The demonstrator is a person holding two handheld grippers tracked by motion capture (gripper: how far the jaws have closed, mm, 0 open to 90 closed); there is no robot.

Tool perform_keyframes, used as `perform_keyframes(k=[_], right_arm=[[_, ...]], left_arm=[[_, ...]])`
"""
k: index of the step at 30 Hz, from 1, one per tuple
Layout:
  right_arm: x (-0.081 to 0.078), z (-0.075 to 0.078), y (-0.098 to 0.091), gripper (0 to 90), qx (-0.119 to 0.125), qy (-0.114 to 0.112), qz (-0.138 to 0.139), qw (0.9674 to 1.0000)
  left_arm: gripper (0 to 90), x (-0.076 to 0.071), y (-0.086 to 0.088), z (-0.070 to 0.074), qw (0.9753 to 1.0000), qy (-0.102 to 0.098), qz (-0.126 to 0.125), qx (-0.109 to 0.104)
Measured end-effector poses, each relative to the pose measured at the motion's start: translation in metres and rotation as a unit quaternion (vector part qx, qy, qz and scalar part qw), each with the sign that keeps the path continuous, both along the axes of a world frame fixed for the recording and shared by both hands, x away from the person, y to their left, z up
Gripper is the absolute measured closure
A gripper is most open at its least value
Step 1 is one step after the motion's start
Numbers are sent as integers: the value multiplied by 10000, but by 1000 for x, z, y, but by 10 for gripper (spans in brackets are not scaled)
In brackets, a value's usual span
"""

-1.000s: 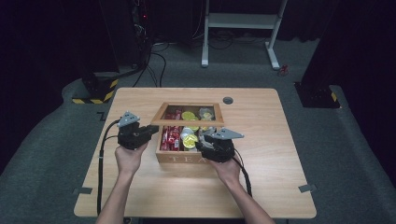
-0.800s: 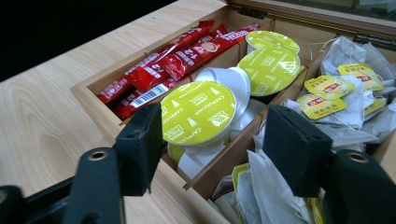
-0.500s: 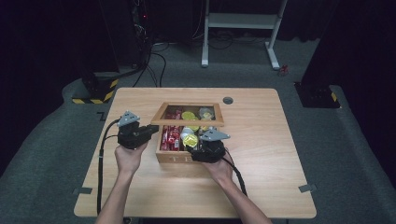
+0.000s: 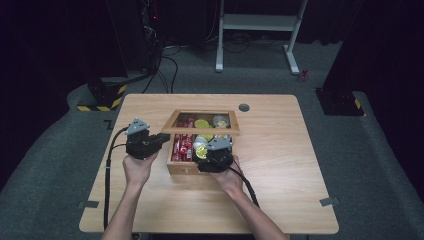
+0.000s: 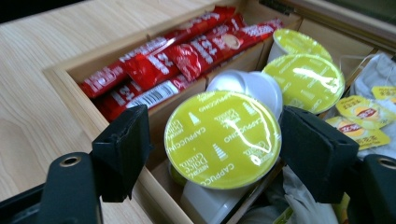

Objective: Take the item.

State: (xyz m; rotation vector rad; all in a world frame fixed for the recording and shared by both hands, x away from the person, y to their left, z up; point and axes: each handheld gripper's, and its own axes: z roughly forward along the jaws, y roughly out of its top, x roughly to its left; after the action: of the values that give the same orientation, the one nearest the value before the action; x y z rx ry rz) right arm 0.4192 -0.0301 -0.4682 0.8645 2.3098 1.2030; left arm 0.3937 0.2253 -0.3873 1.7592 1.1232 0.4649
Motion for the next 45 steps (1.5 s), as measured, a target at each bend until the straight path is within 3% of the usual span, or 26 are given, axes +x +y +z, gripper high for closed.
perform_keyframes(k=[7,45], right_arm=[[0,-3,2,368,-149,-2,-43,9999],[-1,4,-7,382,105,113,-138,9998]], left_arm=[[823,0,0,0,10000,8,-6,-9],[822,0,0,-1,10000,-12,-12,-43]])
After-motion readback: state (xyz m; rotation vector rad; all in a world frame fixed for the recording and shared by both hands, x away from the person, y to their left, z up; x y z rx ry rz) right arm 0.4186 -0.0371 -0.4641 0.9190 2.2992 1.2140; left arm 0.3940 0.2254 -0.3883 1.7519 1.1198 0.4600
